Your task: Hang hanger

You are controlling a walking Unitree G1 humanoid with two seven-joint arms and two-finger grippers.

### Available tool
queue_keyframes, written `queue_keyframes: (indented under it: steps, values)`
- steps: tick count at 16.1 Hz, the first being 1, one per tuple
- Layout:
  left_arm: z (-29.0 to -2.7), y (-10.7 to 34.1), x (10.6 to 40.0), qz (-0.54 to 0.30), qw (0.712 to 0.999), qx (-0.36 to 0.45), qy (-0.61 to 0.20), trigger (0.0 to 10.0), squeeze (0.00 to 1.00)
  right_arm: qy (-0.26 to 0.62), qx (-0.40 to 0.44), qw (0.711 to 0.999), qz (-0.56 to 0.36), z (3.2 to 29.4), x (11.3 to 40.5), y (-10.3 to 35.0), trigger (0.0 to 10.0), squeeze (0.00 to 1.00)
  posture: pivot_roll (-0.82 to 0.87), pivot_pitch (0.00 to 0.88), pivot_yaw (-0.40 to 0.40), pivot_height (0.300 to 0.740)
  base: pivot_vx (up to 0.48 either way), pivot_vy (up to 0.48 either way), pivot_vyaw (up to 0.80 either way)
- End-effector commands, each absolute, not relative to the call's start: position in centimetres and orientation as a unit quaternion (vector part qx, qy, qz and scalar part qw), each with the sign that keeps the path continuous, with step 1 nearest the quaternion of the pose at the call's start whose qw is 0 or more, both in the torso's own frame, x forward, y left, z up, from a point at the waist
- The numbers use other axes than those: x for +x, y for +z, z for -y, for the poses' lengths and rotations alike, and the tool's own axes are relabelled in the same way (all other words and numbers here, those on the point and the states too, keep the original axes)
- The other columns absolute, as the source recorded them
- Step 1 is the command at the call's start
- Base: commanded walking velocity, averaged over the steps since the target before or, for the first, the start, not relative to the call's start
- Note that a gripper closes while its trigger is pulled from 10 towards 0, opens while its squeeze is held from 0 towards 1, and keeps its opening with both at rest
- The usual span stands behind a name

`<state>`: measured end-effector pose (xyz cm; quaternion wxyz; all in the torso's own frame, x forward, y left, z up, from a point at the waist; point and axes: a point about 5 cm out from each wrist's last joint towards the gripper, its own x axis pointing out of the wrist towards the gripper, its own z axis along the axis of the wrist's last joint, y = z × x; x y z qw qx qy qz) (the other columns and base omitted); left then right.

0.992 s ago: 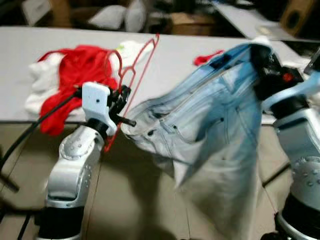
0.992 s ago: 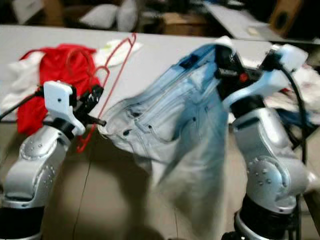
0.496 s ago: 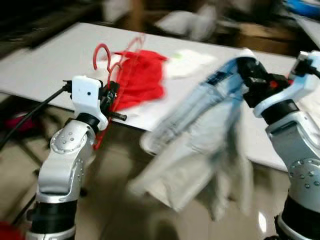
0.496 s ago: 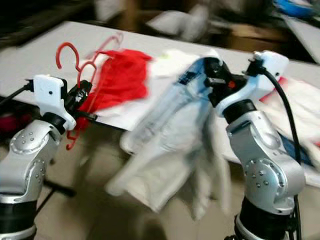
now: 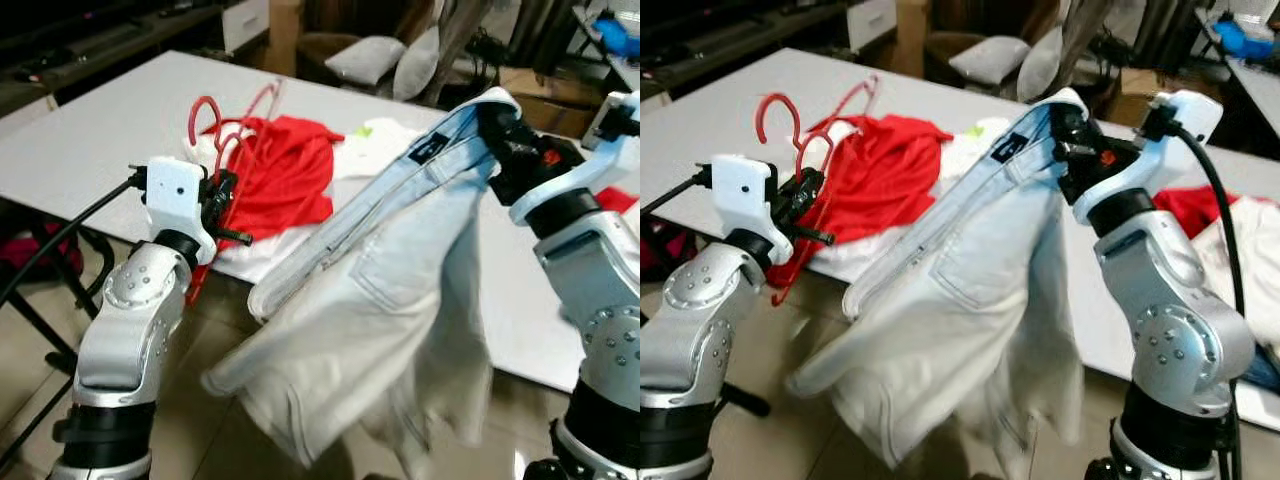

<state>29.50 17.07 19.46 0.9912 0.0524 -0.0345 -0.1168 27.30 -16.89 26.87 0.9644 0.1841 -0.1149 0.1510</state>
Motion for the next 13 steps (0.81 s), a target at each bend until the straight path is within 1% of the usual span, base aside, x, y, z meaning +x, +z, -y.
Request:
queue_keyframes:
  steps: [1,5,6,8,9,10,11,12,13]
  values:
    - [-17.6,19.6,29.3,0.036,0.991,0.060,-0.110,10.0,0.00,0.170,0.181,0.960,0.132,16.3,27.2,27.8,10.0,0.00,-0.04,0.005,-0.055,0.740,0.382,0.000,0.00]
    - [-17.3,19.5,29.3,0.035,0.992,0.057,-0.110,10.0,0.00,0.177,0.173,0.962,0.112,16.3,27.7,27.5,10.0,0.00,-0.04,0.005,-0.060,0.740,0.380,0.000,0.00]
    - [-17.2,19.4,29.4,0.034,0.992,0.057,-0.110,10.0,0.00,0.182,0.164,0.964,0.101,16.2,28.8,27.4,10.0,0.00,-0.05,0.002,-0.059,0.740,0.382,0.000,0.00]
    - [-17.1,19.3,29.6,0.034,0.992,0.054,-0.110,10.0,0.00,0.196,0.151,0.964,0.095,15.8,32.0,28.3,10.0,0.00,-0.06,0.000,-0.055,0.740,0.384,0.000,0.00]
    - [-17.2,19.3,29.8,0.035,0.992,0.052,-0.110,10.0,0.00,0.209,0.157,0.961,0.088,14.0,35.9,29.8,10.0,0.00,-0.08,0.000,-0.045,0.740,0.382,0.000,0.00]
    - [-17.2,19.3,30.0,0.035,0.992,0.051,-0.110,10.0,0.00,0.238,0.118,0.958,0.109,11.3,37.9,32.3,10.0,0.00,-0.08,0.000,-0.038,0.740,0.379,0.000,0.00]
    - [-17.1,19.3,30.1,0.037,0.992,0.052,-0.109,10.0,0.00,0.240,0.082,0.957,0.144,10.5,38.4,34.4,10.0,0.00,-0.05,0.000,-0.050,0.740,0.382,0.000,0.00]
    - [-17.1,19.6,30.1,0.041,0.992,0.055,-0.108,10.0,0.00,0.225,0.076,0.945,0.227,10.4,38.3,39.2,10.0,0.00,-0.04,0.000,-0.060,0.740,0.375,0.000,0.00]
    - [-17.7,20.1,29.8,0.049,0.993,0.059,-0.092,10.0,0.00,0.194,0.120,0.886,0.405,12.2,35.2,49.3,10.0,0.00,-0.02,0.000,-0.093,0.740,0.371,0.000,0.00]
